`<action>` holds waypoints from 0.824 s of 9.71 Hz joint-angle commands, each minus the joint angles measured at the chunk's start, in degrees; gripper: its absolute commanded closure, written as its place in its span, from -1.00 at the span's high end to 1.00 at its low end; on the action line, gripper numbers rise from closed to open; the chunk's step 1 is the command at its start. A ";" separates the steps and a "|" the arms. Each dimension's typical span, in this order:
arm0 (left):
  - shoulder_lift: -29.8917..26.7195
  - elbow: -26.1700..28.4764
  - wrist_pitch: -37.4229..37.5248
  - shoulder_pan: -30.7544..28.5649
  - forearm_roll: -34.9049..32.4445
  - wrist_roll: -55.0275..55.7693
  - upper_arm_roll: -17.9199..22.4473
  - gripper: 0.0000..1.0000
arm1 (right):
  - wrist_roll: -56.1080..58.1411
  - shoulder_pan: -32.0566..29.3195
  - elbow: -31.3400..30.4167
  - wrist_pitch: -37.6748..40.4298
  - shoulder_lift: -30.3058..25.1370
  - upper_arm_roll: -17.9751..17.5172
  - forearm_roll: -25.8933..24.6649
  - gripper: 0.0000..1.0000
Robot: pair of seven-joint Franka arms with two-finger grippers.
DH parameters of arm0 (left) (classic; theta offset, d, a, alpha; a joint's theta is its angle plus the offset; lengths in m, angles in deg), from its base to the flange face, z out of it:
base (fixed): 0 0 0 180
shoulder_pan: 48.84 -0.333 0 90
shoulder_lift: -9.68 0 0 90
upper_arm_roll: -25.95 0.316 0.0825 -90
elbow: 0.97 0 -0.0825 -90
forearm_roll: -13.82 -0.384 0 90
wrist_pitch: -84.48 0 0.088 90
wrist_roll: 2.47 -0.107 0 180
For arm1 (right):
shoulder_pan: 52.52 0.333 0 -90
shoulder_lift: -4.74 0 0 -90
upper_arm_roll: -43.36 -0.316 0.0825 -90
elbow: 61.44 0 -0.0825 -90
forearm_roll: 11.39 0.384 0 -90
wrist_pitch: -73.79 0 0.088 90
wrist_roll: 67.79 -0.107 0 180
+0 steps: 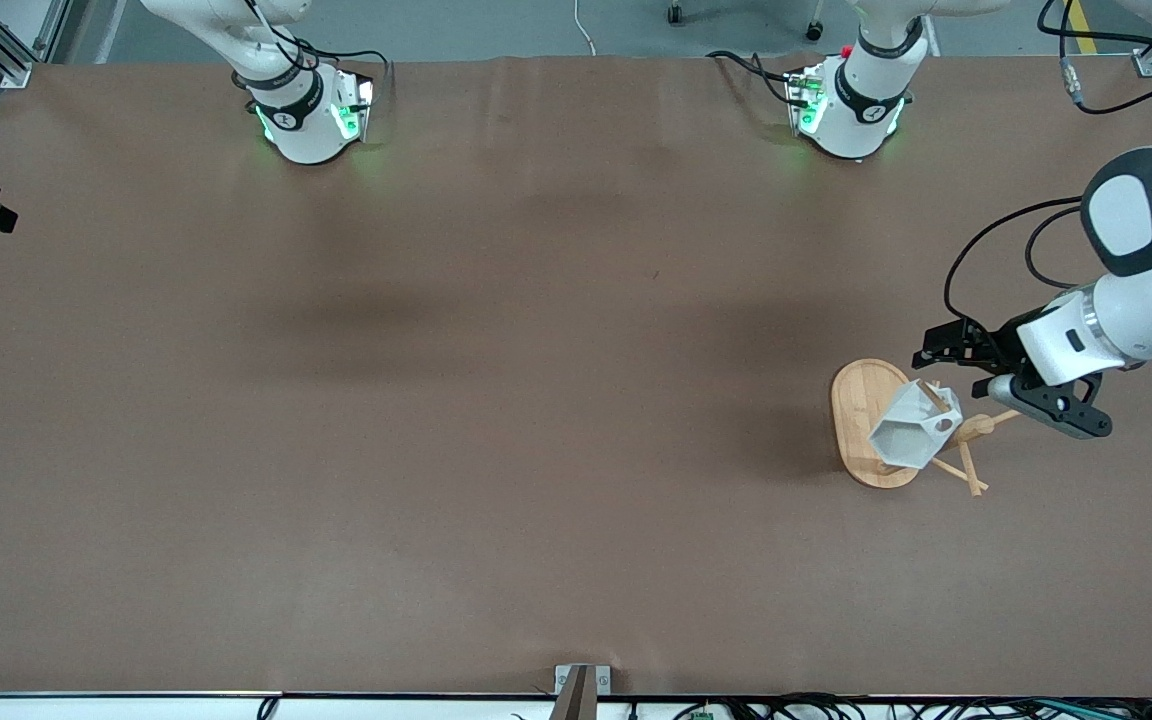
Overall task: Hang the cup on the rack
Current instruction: 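Open the left gripper and draw it back from the rack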
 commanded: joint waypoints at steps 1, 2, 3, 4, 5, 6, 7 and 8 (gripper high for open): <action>-4.42 0.67 3.86 0.13 -2.48 8.20 -0.67 1.00 | 0.87 -0.60 0.06 0.37 -0.01 -0.30 -0.66 1.00; -7.14 0.40 4.92 0.22 -7.03 13.72 -2.16 1.00 | 0.87 -0.60 0.06 0.37 -0.01 -0.30 -0.66 1.00; -8.64 -1.17 7.02 0.30 -11.60 18.21 -3.92 1.00 | 0.87 -0.69 0.06 0.37 -0.01 -0.30 -0.66 1.00; -9.01 -4.31 11.65 0.74 -14.95 23.83 -5.24 1.00 | 0.87 -0.69 0.06 0.46 -0.01 -0.30 -0.66 1.00; -8.92 -7.39 15.09 0.74 -17.07 29.19 -6.91 1.00 | 0.87 -0.69 0.06 0.72 -0.01 -0.30 -0.66 1.00; -9.01 -9.86 16.35 0.22 -19.27 29.85 -9.10 1.00 | 0.96 -0.69 0.06 0.72 -0.01 -0.30 -0.66 1.00; -9.10 -11.45 16.62 -0.48 -20.16 28.81 -9.47 1.00 | 1.39 -0.69 0.06 0.72 -0.01 -0.30 -0.66 1.00; -9.62 -13.03 17.14 -1.79 -21.30 25.58 -9.91 1.00 | 1.74 -0.86 0.06 0.72 -0.01 -0.30 -0.66 1.00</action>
